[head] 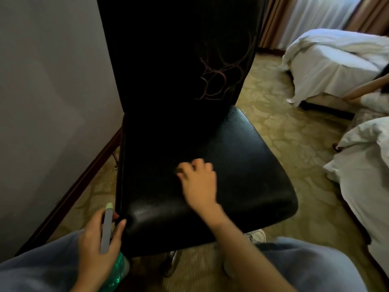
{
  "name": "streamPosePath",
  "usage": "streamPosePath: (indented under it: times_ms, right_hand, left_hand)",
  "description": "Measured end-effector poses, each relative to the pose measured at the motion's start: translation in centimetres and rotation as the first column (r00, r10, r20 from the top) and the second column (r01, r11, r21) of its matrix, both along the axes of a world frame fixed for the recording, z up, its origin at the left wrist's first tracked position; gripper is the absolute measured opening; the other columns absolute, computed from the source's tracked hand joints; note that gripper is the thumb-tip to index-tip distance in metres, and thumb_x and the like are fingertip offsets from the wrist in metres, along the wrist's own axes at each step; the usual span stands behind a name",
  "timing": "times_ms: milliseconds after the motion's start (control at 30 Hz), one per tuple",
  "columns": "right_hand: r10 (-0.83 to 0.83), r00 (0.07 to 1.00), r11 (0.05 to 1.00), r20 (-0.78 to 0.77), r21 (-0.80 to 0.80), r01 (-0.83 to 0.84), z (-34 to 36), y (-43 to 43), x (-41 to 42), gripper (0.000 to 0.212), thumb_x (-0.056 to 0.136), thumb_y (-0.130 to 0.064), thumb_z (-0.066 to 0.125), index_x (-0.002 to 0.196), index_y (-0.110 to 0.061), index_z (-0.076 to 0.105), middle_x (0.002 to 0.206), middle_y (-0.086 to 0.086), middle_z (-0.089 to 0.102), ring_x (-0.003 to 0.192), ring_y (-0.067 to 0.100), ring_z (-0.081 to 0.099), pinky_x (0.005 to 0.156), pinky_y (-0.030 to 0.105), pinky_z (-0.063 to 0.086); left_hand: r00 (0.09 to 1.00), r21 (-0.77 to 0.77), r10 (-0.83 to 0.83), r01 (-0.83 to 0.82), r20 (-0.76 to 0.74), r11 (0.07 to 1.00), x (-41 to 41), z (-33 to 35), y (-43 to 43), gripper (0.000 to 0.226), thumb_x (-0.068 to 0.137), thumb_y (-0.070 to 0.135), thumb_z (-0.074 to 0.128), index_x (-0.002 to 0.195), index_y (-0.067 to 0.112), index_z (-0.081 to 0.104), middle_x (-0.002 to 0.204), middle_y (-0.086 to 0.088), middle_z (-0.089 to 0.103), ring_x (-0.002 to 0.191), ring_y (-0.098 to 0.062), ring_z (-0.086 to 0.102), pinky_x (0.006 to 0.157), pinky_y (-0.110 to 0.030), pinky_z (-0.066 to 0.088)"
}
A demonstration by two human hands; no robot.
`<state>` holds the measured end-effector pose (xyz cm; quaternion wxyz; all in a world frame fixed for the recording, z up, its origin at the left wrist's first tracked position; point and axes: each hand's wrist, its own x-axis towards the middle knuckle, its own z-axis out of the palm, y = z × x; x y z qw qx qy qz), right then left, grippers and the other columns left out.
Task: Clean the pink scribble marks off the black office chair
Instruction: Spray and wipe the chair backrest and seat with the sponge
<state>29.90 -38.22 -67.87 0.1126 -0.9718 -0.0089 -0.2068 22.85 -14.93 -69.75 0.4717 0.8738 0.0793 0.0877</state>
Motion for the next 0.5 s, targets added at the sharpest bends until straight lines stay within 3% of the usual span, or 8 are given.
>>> streamPosePath:
  times_ms: [133, 233, 300, 367, 433, 500]
  right_hand:
    - [-0.421, 0.904, 0.905, -0.079, 0.025, 0.424, 0.2, -14.5, -0.4, 0.023, 0.089, -0.036, 0.058, 0.109, -0.026, 0.063, 0.112, 0.015, 0.053, 0.093, 0.04, 0.049, 0.076, 0.042, 0.042]
    - [-0.519, 0.848, 0.842, -0.101, 0.108, 0.528, 0.5, -19.7, -1.2, 0.027, 0.093, -0.028, 0.055, 0.117, -0.017, 0.061, 0.117, 0.021, 0.047, 0.099, 0.042, 0.044, 0.086, 0.046, 0.04]
    - [-0.494, 0.863, 0.842, -0.107, 0.187, 0.505, 1.2, -17.9, -0.9, 0.025, 0.094, -0.024, 0.055, 0.116, -0.016, 0.06, 0.115, 0.022, 0.046, 0.1, 0.041, 0.044, 0.087, 0.044, 0.039]
    - [-0.404, 0.915, 0.893, 0.009, 0.22, 0.392, 1.5, -11.9, -1.2, 0.02, 0.092, -0.023, 0.057, 0.11, -0.018, 0.063, 0.107, 0.019, 0.05, 0.093, 0.039, 0.048, 0.081, 0.039, 0.039]
    - [-0.199, 0.978, 0.967, 0.069, 0.173, 0.184, 0.7, -2.8, -3.0, 0.02, 0.089, -0.032, 0.054, 0.106, -0.028, 0.062, 0.102, 0.01, 0.053, 0.086, 0.031, 0.049, 0.074, 0.036, 0.039]
    - [0.006, 1.0, 0.993, 0.025, 0.12, -0.009, -0.3, 5.8, -5.4, 0.024, 0.086, -0.037, 0.053, 0.109, -0.033, 0.055, 0.104, 0.004, 0.052, 0.088, 0.025, 0.05, 0.072, 0.035, 0.045]
  left_hand:
    - [1.0, 0.005, 0.025, -0.025, 0.018, 1.0, -0.1, 0.2, -0.6, 0.028, 0.076, 0.003, 0.072, 0.097, 0.011, 0.056, 0.084, -0.003, 0.058, 0.08, -0.023, 0.059, 0.074, -0.038, 0.047]
    - [0.999, 0.003, 0.005, -0.005, 0.036, 1.0, 0.0, 0.2, -0.3, 0.024, 0.077, 0.002, 0.071, 0.094, 0.01, 0.057, 0.079, -0.002, 0.058, 0.072, -0.018, 0.059, 0.063, -0.019, 0.047]
    - [0.999, -0.022, -0.019, 0.02, 0.039, 1.0, -0.3, 0.5, -0.2, 0.023, 0.078, 0.001, 0.07, 0.094, 0.011, 0.057, 0.079, -0.002, 0.058, 0.072, -0.014, 0.058, 0.064, -0.009, 0.046]
    - [0.999, -0.052, -0.027, 0.029, 0.044, 0.998, -0.4, 0.6, -0.1, 0.024, 0.08, 0.001, 0.069, 0.096, 0.012, 0.056, 0.083, -0.002, 0.058, 0.076, -0.011, 0.057, 0.061, -0.015, 0.047]
    - [0.999, -0.072, -0.031, 0.032, 0.019, 0.997, -0.2, 0.4, 0.1, 0.025, 0.081, 0.005, 0.068, 0.099, 0.015, 0.054, 0.085, -0.001, 0.058, 0.079, -0.01, 0.056, 0.063, -0.019, 0.044]
    - [1.0, -0.116, -0.025, 0.025, -0.003, 0.993, 0.1, -0.4, 0.4, 0.025, 0.081, 0.008, 0.069, 0.099, 0.013, 0.053, 0.084, 0.001, 0.056, 0.082, -0.023, 0.06, 0.062, -0.015, 0.045]
